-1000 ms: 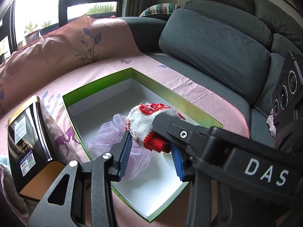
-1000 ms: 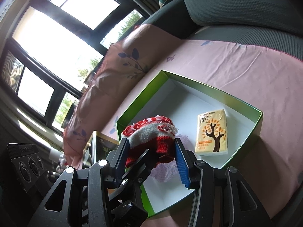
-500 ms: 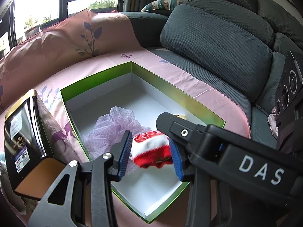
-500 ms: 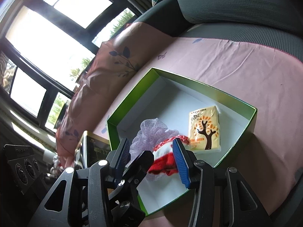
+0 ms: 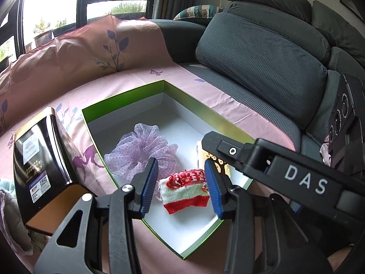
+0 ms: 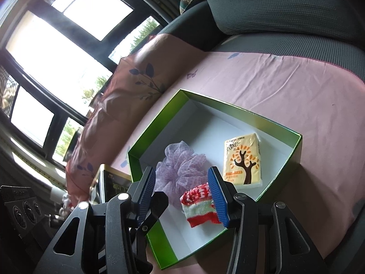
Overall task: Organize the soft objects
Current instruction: 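Lower the sock into the box beside the bath puff and open the right gripper, then move the right gripper back to the purple knitted cloth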
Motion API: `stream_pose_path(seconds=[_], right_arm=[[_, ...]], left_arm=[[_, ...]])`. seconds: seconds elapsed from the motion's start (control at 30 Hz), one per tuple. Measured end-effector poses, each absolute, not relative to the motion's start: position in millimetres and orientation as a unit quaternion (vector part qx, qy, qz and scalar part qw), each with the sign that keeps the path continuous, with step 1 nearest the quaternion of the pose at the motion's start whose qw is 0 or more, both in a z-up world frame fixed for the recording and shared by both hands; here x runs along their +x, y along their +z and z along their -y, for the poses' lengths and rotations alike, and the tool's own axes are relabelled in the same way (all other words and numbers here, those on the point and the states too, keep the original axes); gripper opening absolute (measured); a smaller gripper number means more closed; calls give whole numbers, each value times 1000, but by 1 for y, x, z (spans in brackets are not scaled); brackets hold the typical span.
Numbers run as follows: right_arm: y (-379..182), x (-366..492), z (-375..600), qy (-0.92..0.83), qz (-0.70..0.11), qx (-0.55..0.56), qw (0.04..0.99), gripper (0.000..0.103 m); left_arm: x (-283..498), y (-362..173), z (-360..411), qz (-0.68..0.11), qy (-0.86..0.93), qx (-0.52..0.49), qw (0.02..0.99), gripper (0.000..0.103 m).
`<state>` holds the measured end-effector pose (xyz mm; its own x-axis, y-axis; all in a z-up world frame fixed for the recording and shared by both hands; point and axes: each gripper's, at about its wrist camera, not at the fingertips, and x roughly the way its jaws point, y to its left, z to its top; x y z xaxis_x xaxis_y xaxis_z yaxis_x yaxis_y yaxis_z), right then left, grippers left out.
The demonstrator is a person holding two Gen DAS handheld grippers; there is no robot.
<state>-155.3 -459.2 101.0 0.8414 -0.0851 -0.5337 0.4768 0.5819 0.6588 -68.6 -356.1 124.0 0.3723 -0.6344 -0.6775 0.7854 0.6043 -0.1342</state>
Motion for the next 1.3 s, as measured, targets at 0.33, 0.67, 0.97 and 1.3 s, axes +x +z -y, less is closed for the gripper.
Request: stream_pose_path(seconds=[0.33,0.67,0.97,1.3], right_arm=[[111,-157,452,-158,-202,420,870,63],[120,-151,437,-170,-193,394,882,87],[146,-144,399,-176,-161,302,923,91],[169,-126,325,-97,-102,197,970,92]], left_arm=[[-73,163,282,-306,-397,69,862,51],[-63,160,144,-282,-271,6,920,98],[-46,137,47,-271,-161,-70,946,102],[-30,112,0,-286,-119,-132,942,101]])
